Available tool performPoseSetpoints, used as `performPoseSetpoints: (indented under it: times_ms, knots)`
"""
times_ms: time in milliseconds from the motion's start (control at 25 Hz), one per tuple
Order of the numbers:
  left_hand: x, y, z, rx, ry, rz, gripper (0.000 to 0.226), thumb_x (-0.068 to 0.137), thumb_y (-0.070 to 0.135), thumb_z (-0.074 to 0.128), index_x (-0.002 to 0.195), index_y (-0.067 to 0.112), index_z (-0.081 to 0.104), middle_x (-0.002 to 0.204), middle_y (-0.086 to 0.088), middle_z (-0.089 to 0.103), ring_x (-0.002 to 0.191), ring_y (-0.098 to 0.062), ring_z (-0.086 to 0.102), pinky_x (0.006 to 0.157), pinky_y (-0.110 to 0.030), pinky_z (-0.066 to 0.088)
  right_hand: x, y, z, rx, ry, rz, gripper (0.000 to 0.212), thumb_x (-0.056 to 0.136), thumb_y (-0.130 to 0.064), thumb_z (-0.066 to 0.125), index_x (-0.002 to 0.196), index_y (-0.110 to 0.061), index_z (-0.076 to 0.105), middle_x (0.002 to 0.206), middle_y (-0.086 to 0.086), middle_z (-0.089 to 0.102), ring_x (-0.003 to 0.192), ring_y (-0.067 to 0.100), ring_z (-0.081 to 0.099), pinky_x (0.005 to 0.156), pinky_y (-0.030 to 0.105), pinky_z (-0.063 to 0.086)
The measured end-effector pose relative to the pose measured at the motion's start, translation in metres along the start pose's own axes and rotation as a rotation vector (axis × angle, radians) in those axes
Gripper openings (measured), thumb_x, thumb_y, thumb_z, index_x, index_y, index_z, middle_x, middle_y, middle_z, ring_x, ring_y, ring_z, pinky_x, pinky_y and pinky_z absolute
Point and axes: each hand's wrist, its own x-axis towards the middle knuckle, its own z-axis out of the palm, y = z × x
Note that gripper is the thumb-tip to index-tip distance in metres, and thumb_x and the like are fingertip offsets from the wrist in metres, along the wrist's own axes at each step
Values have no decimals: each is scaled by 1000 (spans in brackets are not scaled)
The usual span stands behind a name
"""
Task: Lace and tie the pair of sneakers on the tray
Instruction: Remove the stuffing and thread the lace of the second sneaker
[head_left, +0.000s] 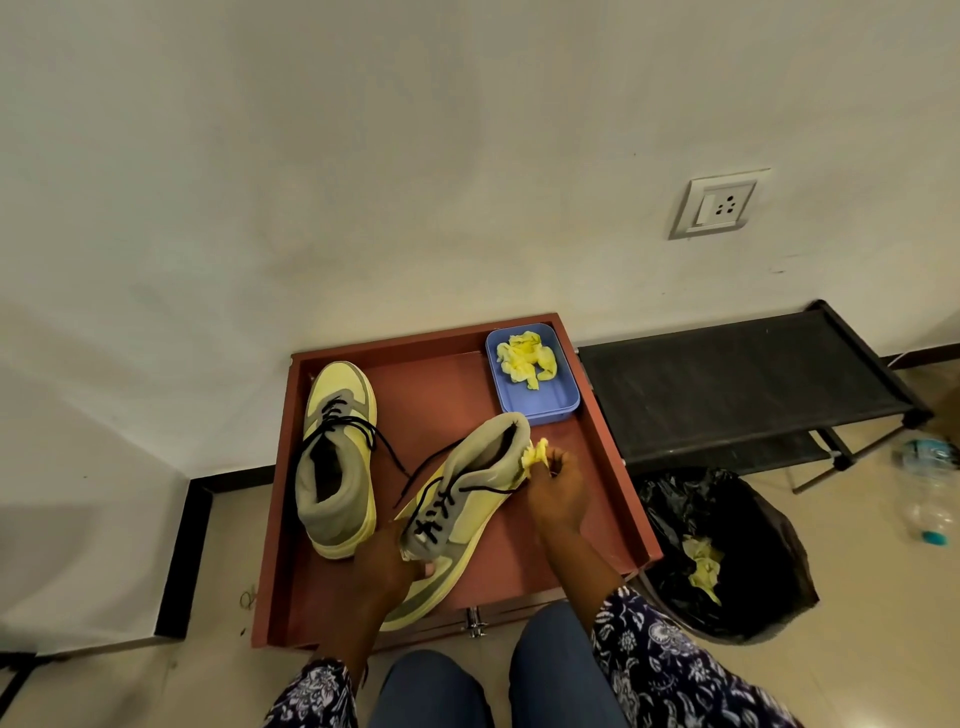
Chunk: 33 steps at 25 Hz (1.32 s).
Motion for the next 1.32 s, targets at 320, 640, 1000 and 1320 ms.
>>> performPoseSetpoints:
  times_ms: [320,640,1000,1320]
  knots:
    - [1,-2,1,18,25,-17,63,71,13,78,127,10,51,121,-9,62,112,-24,56,82,-20,37,-28,11,18,-71,-20,-86,17,83,-9,60,99,-4,62,103,13,61,96,28,57,84,34,46]
    - [2,-1,1,66,13,-36,56,72,15,76,123,12,54,110,-6,67,101,-22,61,74,-19,38,-54,11,33,-248,-106,-381,18,80,1,62,96,-1,68,98,17,58,90,29,56,75,16,36]
    - [-1,2,-1,23,-13,-23,72,62,29,77,126,8,52,119,-10,63,111,-27,57,85,-27,42,-26,15,15,-293,-74,-423,16,82,0,60,95,1,68,94,19,62,84,33,59,74,23,38]
    - [1,4,1,74,31,-30,58,72,14,76,125,6,53,119,-11,64,111,-27,58,81,-22,39,-25,6,20,-195,35,-189,20,85,-4,58,103,-3,68,105,16,64,98,29,59,83,25,42]
